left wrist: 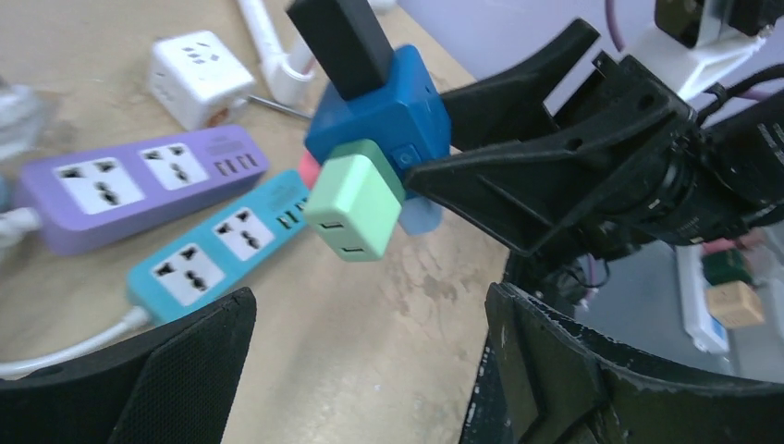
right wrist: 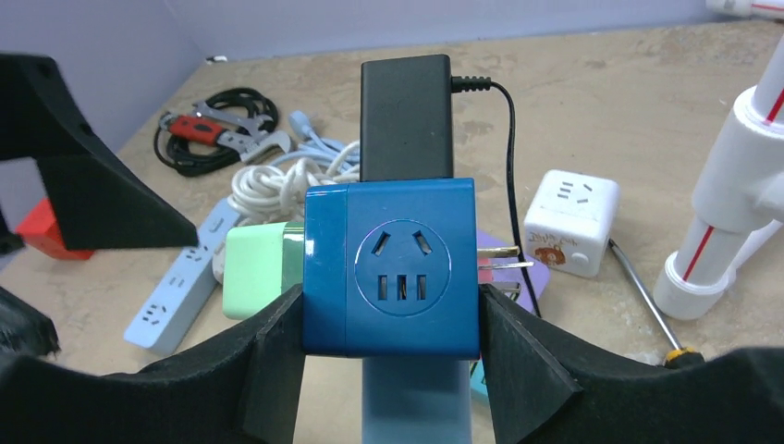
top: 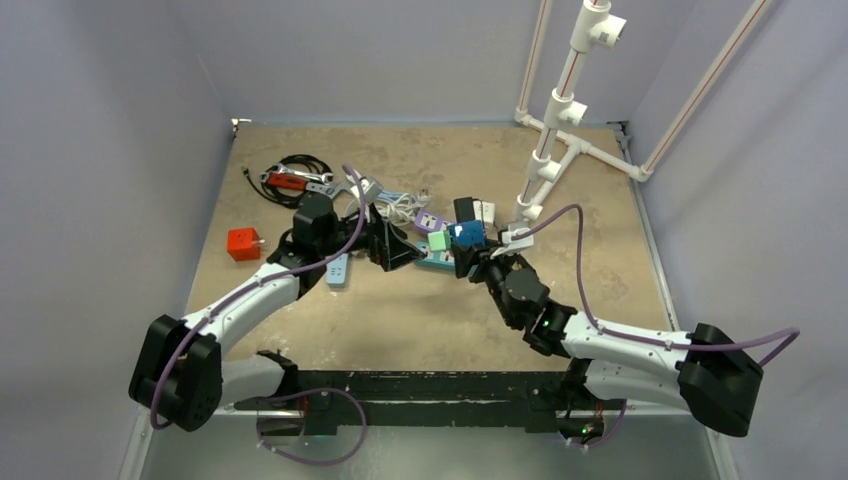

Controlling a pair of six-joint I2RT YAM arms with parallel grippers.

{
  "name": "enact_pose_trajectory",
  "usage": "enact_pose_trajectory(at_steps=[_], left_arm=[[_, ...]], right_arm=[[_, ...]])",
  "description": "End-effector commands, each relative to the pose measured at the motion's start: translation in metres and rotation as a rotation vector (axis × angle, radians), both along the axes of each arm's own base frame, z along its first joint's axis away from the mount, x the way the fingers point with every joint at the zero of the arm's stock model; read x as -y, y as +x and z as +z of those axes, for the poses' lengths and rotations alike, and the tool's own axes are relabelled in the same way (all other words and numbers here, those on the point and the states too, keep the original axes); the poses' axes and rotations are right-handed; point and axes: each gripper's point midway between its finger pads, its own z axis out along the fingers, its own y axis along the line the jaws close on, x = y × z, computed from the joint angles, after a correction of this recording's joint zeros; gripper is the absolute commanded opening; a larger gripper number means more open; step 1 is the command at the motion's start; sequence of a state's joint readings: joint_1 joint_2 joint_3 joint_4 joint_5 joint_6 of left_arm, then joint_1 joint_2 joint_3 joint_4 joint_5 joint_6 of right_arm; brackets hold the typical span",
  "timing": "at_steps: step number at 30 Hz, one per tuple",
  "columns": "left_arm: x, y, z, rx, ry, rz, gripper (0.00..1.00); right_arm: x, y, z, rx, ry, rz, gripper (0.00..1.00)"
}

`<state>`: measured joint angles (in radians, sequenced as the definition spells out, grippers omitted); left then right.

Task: Pull the plug off the socket
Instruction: Pick up the socket from the center of the board.

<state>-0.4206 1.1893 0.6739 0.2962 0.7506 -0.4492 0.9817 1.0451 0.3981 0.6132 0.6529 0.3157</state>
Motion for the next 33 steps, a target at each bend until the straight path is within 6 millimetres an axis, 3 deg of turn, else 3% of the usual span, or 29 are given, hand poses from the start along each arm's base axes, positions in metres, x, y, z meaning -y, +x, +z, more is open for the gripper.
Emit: enact_pose_trajectory(at_steps=[1,8,14,24,29,33], left_arm=[[0.016,-0.013,0.02,0.04,-0.078,-0.114,0.93],[0.025,-0.02,0.01,-0.028,-0.082,-0.175,0.89],[0.032,-0.026,0.004,-0.062,-0.096,-0.217,0.71],[0.033,-0.027,0.004,-0.056,-0.084,-0.219,0.61],[0.032,-0.025,0.001,-0.058,-0.068,-0.209,0.44],[0.033,-0.023,-0.001,-0.063,-0.064,-0.204,0.16]], right_arm=[[0.001,-0.004,0.078,0.2,0.231,0.02,0.0],[-0.011,-0.021,0.087,0.275,0.268,0.152,0.0],[-0.018,-0.021,0.084,0.273,0.251,0.182,0.0],[-0.035,-0.022,0.077,0.268,0.206,0.235,0.0],[-0.038,-0.026,0.077,0.28,0.197,0.254,0.0],[-0.04,-0.026,0.076,0.283,0.188,0.252,0.0]])
